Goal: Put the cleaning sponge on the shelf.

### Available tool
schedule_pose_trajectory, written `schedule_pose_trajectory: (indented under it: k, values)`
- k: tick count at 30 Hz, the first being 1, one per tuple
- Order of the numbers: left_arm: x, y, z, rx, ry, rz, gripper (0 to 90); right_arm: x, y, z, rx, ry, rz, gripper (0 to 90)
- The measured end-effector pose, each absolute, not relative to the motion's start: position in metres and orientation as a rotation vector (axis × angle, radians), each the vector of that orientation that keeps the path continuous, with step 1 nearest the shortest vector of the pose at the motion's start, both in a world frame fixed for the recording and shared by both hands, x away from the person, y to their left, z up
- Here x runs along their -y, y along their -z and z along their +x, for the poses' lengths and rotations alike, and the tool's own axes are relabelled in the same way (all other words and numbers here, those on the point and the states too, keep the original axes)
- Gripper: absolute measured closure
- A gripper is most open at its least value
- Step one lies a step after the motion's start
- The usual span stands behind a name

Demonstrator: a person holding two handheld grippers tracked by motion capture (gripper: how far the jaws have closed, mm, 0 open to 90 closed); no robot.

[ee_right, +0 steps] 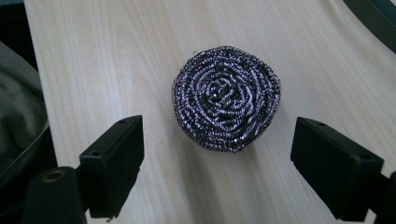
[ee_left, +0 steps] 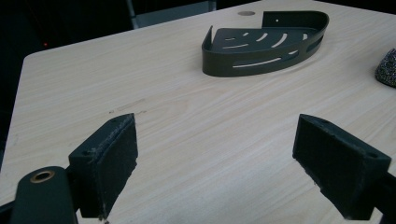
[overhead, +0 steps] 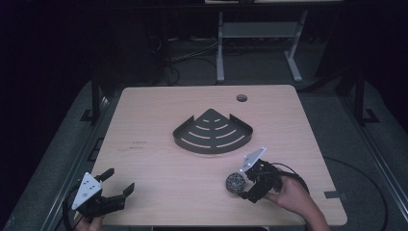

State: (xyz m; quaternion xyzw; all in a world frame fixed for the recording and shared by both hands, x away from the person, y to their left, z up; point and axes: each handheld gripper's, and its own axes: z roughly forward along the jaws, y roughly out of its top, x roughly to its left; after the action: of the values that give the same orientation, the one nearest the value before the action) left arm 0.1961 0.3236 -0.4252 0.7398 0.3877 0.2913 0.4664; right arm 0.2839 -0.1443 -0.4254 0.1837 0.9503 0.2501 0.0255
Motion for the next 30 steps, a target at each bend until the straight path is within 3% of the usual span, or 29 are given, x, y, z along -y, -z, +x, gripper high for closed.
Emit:
schedule_pose_trajectory:
  k: [30]
  values:
    - [-0.325,0.425,0.195,-0.946,-0.718,1.813,13.3,0.117,0.433,0.301,-2.983,-0.640,0.525,20.6]
